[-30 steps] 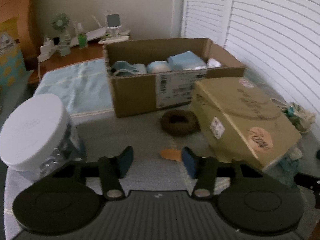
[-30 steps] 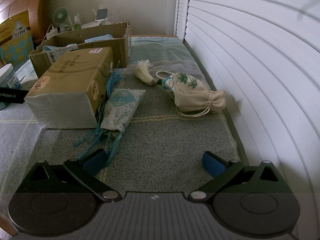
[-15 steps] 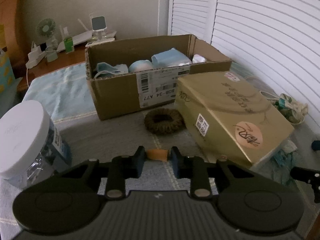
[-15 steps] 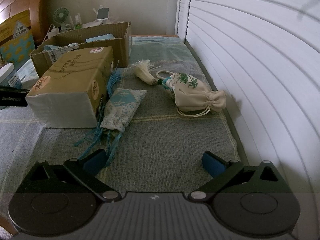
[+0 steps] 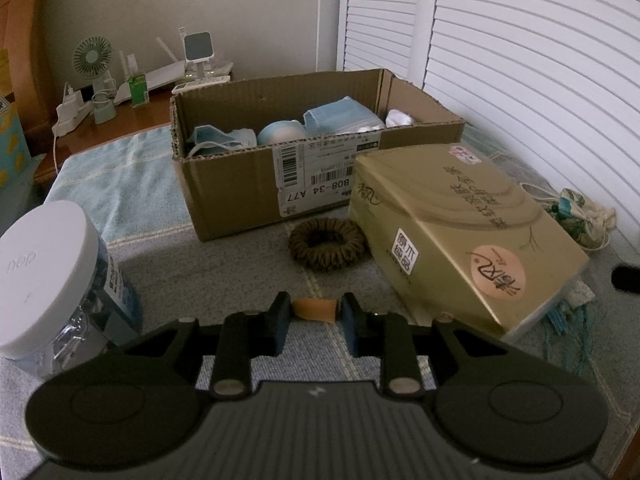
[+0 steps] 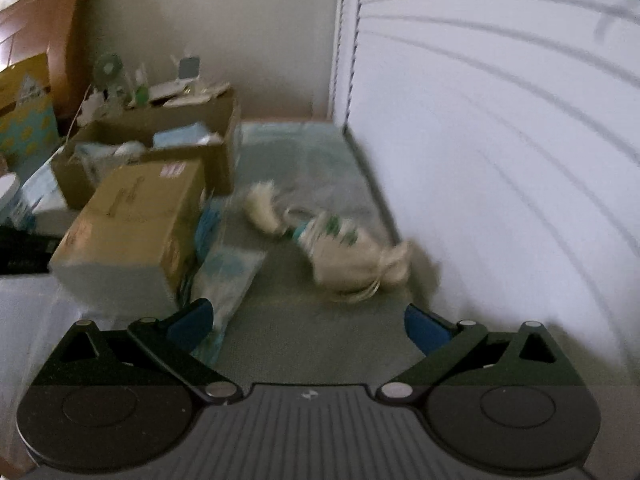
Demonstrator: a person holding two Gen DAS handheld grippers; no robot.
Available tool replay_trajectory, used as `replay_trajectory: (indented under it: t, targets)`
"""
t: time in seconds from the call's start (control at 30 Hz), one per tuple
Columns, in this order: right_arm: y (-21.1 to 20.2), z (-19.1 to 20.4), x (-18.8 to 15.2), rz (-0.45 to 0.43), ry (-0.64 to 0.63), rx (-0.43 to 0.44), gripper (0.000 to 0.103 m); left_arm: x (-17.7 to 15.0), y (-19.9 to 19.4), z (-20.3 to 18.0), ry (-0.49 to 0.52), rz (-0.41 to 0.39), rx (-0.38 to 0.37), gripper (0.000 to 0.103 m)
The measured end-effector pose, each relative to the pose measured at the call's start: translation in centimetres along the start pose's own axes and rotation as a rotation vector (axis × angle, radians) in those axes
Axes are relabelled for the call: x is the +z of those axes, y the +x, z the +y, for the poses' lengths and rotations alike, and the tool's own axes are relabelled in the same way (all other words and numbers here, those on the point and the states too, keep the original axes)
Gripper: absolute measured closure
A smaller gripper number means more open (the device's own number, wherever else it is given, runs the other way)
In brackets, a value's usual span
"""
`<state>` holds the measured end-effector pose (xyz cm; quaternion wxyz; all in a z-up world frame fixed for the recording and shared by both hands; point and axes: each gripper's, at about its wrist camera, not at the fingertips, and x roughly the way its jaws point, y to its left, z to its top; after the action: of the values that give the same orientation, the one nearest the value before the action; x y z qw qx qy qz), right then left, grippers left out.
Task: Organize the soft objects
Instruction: 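Lower the right gripper onto the cream drawstring pouch and grasp it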
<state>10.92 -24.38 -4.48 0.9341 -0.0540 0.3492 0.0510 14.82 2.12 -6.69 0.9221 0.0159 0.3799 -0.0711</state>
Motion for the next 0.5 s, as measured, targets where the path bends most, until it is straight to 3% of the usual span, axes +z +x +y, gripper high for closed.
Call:
replay_trajectory:
  t: [0.3, 0.5]
  targets:
    - [3.4, 0.6, 2.0, 0.010, -0.025, -0.148, 0.007, 0.1, 0.0, 0.0, -0.006, 0.006, -0.004, 0.077]
    - [5.4, 1.0, 2.3, 0.041, -0.027, -0.172, 0.007, 0.2, 0.0, 0.1, -0.010, 0.008, -0.003, 0.077]
